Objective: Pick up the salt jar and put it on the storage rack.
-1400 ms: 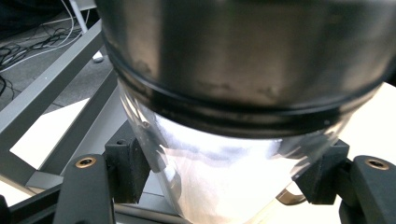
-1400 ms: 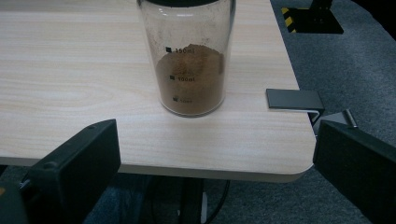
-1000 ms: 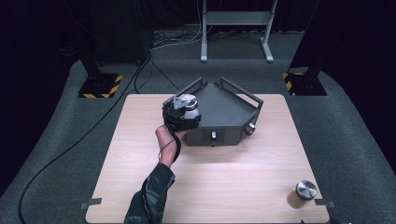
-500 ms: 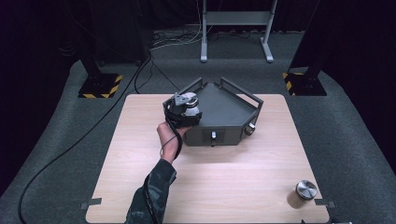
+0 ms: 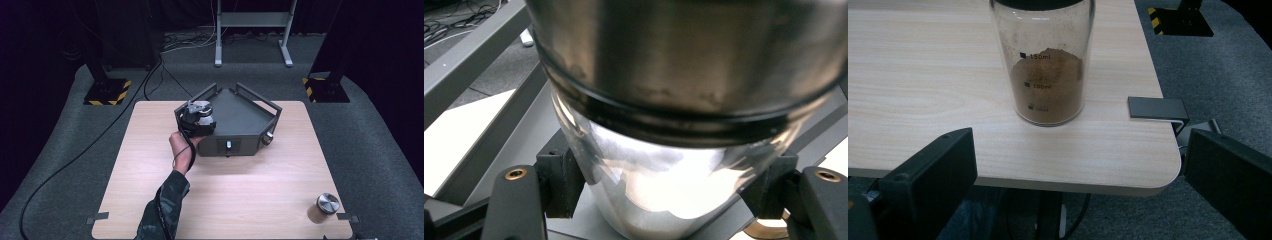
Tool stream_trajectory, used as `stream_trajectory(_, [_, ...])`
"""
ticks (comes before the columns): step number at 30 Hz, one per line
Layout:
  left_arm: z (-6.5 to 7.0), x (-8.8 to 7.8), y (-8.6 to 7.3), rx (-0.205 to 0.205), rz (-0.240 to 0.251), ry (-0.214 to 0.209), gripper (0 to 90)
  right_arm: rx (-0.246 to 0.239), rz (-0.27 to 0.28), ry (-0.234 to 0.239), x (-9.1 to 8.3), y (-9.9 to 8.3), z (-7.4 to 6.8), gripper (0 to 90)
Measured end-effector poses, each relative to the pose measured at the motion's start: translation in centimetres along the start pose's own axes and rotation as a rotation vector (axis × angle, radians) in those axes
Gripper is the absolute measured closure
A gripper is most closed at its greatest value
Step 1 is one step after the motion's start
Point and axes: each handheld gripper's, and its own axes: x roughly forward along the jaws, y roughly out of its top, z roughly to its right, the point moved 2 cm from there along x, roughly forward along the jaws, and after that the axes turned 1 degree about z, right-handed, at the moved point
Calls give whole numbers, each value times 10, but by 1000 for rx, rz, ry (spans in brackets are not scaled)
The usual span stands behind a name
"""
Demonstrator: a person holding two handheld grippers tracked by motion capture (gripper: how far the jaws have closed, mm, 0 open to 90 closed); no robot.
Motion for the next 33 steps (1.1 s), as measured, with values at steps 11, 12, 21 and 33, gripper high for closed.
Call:
stream_trajectory(11, [-2, 3, -3, -12, -14, 3, 315, 2, 2, 4, -1, -1, 1, 0])
stream_trajectory(12, [-2, 3, -4, -11, -15, 1, 315, 1, 0, 2, -1, -1, 0, 0])
stream_trajectory(21, [-2, 3, -5, -3, -13, 5, 315, 0, -1, 0, -1, -1, 0, 0])
stream_trajectory(33, [7, 4, -9, 42, -5, 33, 315, -1, 2, 1, -3, -3, 0, 0])
